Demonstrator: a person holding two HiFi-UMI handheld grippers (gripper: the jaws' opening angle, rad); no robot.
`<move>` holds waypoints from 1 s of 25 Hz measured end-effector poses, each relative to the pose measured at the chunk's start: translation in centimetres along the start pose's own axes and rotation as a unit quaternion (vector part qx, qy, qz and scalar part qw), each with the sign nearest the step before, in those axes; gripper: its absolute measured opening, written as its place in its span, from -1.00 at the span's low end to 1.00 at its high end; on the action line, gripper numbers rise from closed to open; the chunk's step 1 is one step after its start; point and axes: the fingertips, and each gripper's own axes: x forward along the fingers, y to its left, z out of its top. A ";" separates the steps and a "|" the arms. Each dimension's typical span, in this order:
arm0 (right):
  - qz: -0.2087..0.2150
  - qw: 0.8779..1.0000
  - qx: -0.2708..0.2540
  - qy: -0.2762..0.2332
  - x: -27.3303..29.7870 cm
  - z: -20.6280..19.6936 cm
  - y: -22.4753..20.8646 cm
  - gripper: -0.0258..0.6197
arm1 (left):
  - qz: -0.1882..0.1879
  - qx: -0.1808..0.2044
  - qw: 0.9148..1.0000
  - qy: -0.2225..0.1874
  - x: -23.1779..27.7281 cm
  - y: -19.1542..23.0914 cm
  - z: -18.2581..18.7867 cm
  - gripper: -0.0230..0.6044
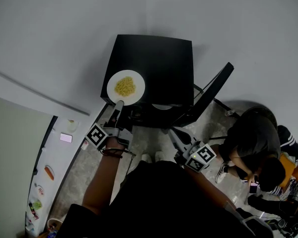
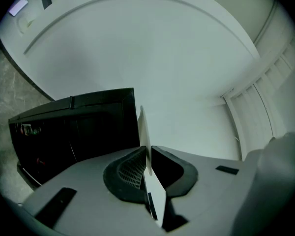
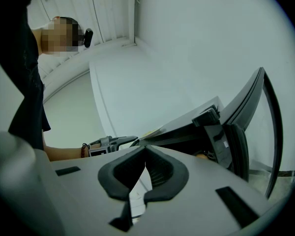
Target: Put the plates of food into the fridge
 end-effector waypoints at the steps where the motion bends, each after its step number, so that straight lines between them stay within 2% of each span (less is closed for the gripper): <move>1: -0.001 1.000 0.001 0.001 0.0 -0.1 -0.1 -0.84 | 0.002 -0.003 1.000 -0.001 -0.1 0.1 0.0 -0.77; 5: -0.004 1.000 0.007 0.000 0.0 0.0 -0.2 -0.84 | 0.013 -0.014 1.000 -0.010 -0.6 0.5 0.0 -0.83; 14: -0.004 1.000 0.022 0.005 -0.1 -0.3 -0.2 -0.84 | 0.026 -0.037 0.999 -0.018 -2.8 0.6 -0.3 -0.83; 25: 0.009 0.999 0.024 0.020 -0.4 -1.8 1.5 -0.84 | 0.038 -0.049 0.998 -0.030 -8.6 0.6 -1.4 -0.83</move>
